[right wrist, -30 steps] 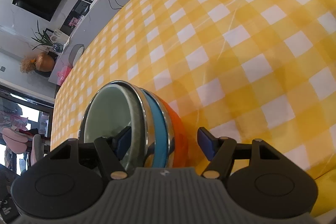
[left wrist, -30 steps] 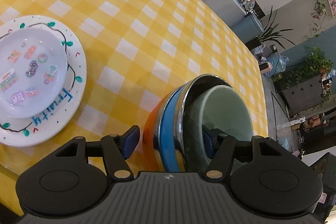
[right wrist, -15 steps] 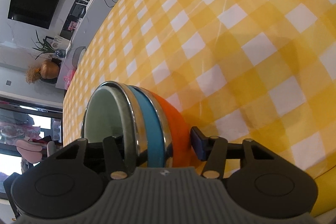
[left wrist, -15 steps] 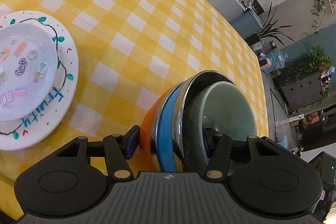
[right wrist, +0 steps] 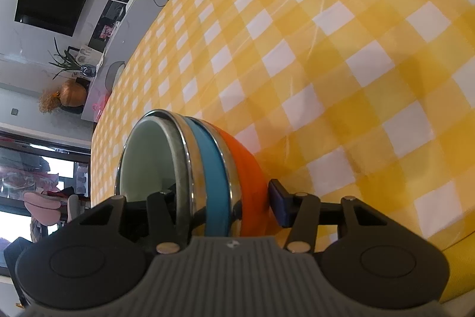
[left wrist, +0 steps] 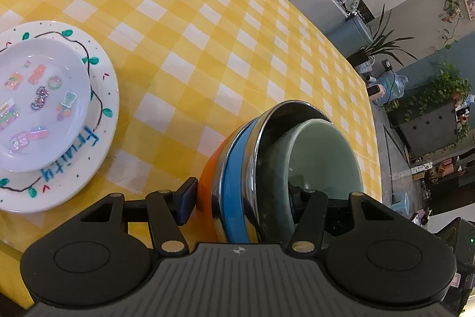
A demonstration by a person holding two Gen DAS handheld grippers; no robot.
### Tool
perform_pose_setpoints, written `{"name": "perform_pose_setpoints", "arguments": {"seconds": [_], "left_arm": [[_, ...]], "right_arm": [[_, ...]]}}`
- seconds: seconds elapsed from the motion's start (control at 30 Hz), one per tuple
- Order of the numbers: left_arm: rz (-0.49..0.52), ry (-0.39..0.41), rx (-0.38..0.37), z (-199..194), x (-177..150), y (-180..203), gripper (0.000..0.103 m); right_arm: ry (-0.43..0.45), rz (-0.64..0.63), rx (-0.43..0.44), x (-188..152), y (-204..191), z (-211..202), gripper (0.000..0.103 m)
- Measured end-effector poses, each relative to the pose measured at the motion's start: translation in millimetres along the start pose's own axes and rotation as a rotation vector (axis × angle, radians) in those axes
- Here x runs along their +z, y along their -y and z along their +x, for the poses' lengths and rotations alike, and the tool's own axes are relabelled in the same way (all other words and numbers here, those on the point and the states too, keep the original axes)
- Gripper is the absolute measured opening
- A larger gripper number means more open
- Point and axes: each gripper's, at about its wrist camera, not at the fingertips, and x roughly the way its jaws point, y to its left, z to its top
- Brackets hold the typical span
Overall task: Organize plates and bowls
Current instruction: 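Lift the steel and green bowls and lower them into the blue bowl, then carry the nested bowl stack with both tools onto the 'Fruits' plate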
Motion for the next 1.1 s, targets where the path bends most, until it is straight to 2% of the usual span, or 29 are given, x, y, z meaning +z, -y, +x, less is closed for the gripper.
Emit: {"name": "perform_pose_setpoints", "arguments": {"seconds": [0.3, 0.6, 0.8, 1.1], "left_arm": [[0.032, 0.042, 0.004, -30.2, -1.8, 3.7, 0.064], [0.038, 0.096, 0.023, -73.6, 2.8, -4.6, 0.064], [0.024, 0.129, 0.040, -98.7, 10.6, -19.0, 0.064], [-0.051, 0.176, 0.053, -128.7, 24.6, -58.0, 0.064]], "right_arm": [[0.011, -0.028, 0.048, -9.0, -14.7, -8.7, 0.051], [-0.009, -0.070, 0.112, -30.1, -49.6, -11.7, 0.050], [-0.032, -0.087, 0.135, -43.9, -75.4, -5.0, 0.050], [-0.085, -0.148, 0.139, -57.8, -120.6, 21.8, 0.050]]}}
